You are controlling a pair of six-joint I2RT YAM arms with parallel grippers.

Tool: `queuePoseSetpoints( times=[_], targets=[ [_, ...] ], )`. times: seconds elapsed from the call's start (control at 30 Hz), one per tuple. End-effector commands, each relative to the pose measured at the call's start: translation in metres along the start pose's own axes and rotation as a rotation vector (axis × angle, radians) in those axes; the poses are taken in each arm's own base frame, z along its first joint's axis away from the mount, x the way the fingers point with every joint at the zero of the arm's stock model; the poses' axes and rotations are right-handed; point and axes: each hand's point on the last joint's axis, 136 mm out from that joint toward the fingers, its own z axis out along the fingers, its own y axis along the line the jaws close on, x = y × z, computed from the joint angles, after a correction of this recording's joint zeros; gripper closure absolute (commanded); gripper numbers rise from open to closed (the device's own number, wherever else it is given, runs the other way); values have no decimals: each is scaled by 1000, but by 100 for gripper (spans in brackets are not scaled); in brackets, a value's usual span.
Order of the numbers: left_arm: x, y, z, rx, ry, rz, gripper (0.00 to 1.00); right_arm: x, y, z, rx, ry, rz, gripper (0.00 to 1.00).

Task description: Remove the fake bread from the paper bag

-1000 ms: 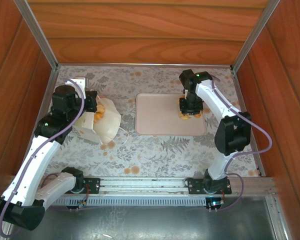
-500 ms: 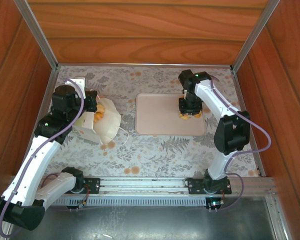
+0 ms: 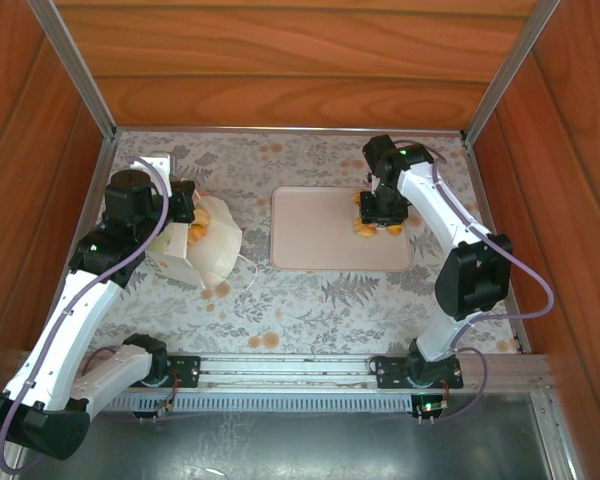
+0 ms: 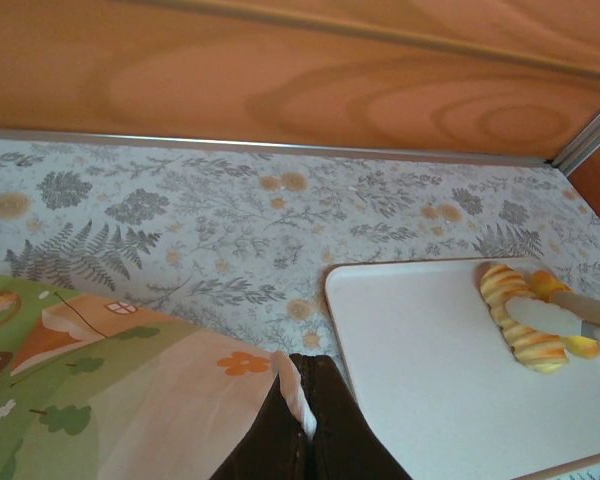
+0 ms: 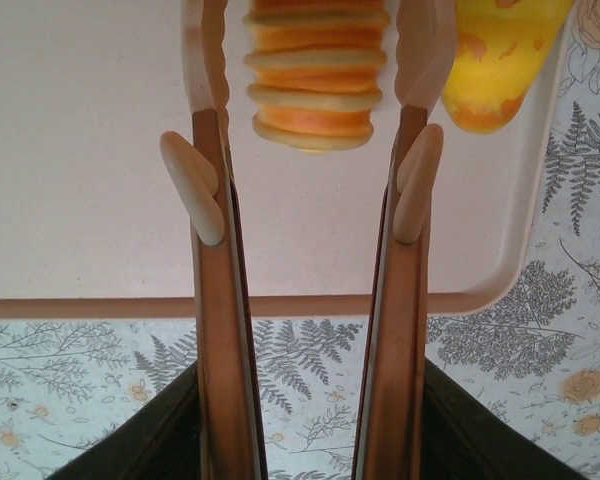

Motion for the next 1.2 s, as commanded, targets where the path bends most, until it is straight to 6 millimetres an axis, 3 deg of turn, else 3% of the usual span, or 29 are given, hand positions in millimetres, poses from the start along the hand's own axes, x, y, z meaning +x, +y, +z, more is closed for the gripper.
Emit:
queuePoseSetpoints(
  times=[0.0,0.23,0.63,0.83,1.17],
  targets=[
    [-12,-3,-1,15,-40,-10,100,5,-1,-7,-25,-14,-9,51],
    [-13,-4,1,19,-37,-10,100,1,-8,-19,1,-84,-8,51],
    [-13,-3,0,13,-40,-11,100,0,-8,21,46,33,-26,51],
    [-12,-2,0,9,-40,-11,100,-2,-21,17,120,10,-8,55],
    [-11,-2,0,10,-37,-11,100,1,-15,18,80,23,-5,51]
  ],
)
